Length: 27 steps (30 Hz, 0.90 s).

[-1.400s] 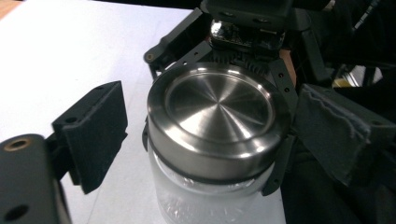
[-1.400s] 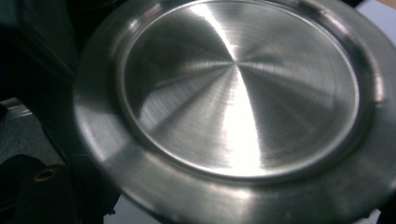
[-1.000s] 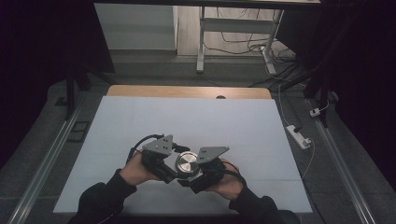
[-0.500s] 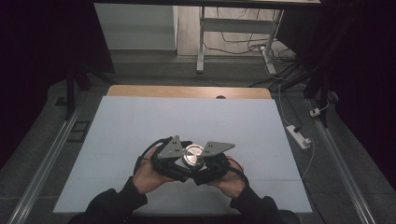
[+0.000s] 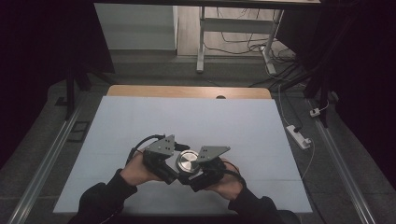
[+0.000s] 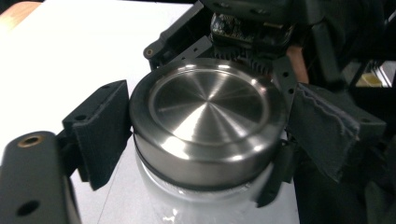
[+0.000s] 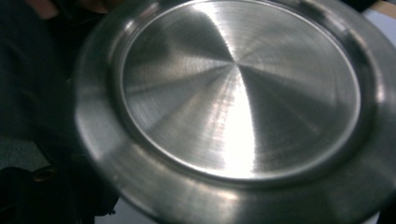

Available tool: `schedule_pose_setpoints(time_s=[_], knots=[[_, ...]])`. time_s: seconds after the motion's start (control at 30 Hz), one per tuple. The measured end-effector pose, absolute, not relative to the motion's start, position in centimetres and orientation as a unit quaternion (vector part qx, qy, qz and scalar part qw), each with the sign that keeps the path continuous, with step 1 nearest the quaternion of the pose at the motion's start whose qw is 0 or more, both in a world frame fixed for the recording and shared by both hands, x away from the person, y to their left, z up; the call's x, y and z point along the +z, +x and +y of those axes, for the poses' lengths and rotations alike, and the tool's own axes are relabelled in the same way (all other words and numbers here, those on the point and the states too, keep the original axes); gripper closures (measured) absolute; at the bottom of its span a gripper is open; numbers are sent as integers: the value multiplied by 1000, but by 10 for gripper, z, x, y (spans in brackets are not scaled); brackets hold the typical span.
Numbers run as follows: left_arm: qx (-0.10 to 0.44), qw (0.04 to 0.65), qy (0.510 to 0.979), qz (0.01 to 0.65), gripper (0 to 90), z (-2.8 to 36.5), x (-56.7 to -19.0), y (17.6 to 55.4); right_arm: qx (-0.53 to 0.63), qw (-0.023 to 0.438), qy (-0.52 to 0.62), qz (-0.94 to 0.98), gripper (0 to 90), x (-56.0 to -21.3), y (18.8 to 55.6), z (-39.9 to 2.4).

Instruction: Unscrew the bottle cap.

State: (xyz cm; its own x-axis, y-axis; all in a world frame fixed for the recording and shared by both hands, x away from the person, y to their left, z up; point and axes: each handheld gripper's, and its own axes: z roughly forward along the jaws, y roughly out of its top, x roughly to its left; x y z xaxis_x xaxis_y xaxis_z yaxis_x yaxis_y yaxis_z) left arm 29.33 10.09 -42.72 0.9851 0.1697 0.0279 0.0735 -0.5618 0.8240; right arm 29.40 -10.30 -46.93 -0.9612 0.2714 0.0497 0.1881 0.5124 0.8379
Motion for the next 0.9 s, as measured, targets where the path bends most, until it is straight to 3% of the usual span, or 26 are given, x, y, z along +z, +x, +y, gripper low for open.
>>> schedule_pose_setpoints(time_s=[0.2,0.5,0.77,0.9], knots=[[75,471,875,86,201,96,-429,290,471,48,135,870,148,-470,294,-103],[157,458,856,180,200,72,-434,278,466,64,181,864,148,-472,305,-111],[153,466,853,177,199,74,-431,277,475,67,179,859,148,-470,304,-112],[106,492,848,165,141,86,-423,284,480,64,174,857,148,-468,302,-111]])
